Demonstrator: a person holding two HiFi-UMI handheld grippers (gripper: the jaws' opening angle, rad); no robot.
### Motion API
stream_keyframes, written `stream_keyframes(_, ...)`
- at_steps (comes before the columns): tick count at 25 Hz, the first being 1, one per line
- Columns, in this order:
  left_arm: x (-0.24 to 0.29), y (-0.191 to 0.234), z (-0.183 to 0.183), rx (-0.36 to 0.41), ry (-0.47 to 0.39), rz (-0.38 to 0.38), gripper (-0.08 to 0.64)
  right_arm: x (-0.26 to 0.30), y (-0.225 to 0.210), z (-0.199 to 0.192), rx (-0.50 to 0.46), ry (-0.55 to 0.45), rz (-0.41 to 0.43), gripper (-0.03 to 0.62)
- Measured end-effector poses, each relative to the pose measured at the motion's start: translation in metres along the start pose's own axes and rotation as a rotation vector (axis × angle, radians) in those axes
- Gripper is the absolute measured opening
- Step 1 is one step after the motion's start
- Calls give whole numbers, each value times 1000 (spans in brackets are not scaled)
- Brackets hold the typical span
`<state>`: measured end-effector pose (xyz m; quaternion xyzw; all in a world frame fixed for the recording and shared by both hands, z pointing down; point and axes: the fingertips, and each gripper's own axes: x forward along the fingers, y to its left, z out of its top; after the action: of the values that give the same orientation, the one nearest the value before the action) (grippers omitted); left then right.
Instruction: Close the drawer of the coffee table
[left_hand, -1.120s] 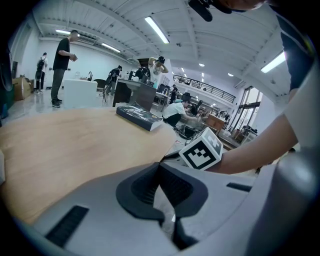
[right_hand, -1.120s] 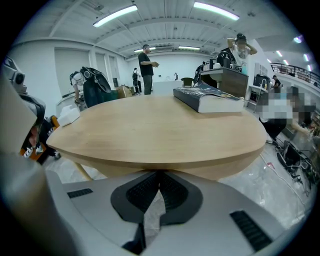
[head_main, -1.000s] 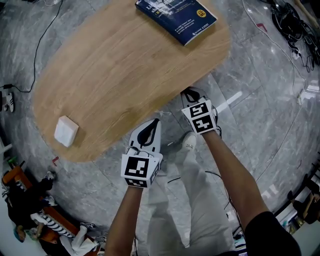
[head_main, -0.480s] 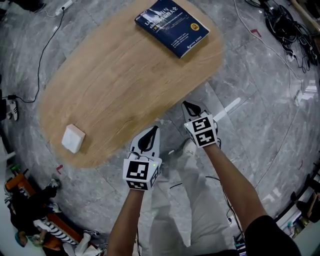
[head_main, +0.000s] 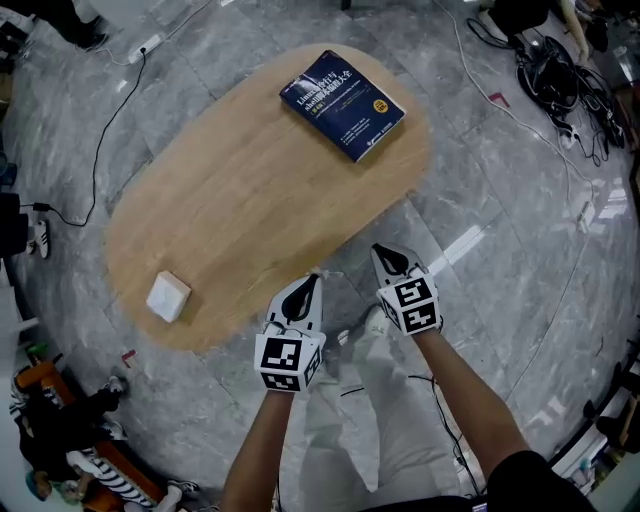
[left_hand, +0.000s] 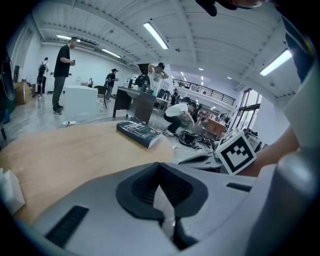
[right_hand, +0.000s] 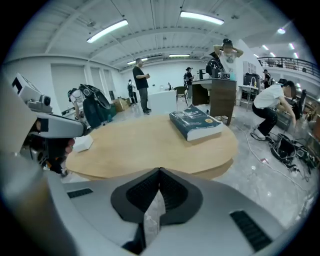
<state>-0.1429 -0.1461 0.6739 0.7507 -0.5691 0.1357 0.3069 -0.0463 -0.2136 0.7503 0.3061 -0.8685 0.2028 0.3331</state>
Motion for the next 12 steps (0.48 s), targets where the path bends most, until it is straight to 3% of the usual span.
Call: stream_keyframes(12,-45,-19,62,63,-46,1,-2,-70,29,73,-14,-95,30,12)
